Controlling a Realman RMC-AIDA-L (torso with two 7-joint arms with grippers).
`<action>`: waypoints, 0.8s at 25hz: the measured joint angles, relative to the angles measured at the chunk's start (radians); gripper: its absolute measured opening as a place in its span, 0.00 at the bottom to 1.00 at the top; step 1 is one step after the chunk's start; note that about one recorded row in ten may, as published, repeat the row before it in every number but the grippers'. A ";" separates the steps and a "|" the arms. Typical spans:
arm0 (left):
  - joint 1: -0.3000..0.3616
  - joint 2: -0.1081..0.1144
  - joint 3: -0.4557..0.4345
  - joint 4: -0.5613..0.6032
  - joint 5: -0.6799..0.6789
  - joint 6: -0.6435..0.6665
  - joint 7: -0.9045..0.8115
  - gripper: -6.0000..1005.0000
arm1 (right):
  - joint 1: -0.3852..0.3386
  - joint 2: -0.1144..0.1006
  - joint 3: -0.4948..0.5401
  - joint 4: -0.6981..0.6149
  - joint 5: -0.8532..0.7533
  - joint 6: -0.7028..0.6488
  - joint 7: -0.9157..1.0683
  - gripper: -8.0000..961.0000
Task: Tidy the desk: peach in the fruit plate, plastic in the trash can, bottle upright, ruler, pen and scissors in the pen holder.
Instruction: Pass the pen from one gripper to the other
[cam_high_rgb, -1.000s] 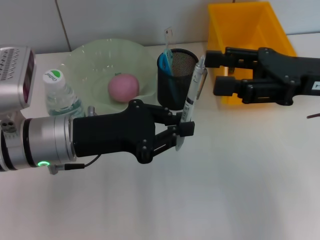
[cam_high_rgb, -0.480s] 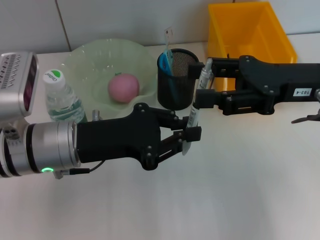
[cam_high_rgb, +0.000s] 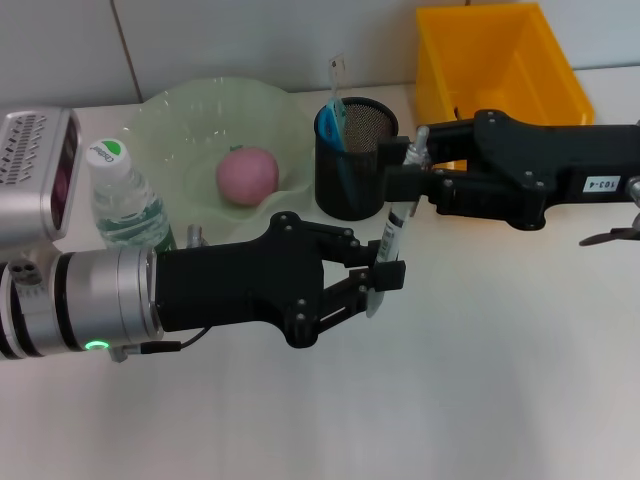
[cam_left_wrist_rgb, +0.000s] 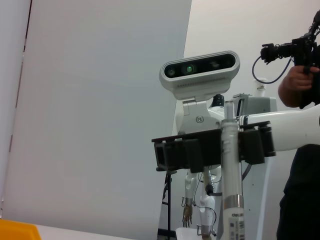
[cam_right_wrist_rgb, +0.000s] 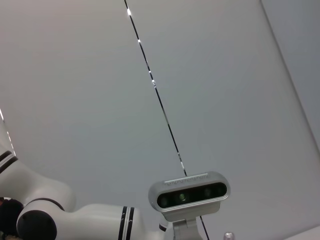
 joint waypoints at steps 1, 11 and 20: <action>0.000 0.000 0.000 0.000 0.000 0.000 0.000 0.15 | 0.002 0.000 0.000 0.000 -0.001 0.000 0.000 0.47; -0.001 0.000 0.000 -0.001 -0.001 0.004 0.000 0.17 | 0.006 0.001 -0.015 -0.004 -0.002 -0.002 -0.018 0.23; -0.002 0.002 -0.001 -0.006 -0.005 0.000 -0.012 0.26 | 0.007 0.001 -0.030 -0.010 -0.004 0.000 -0.020 0.15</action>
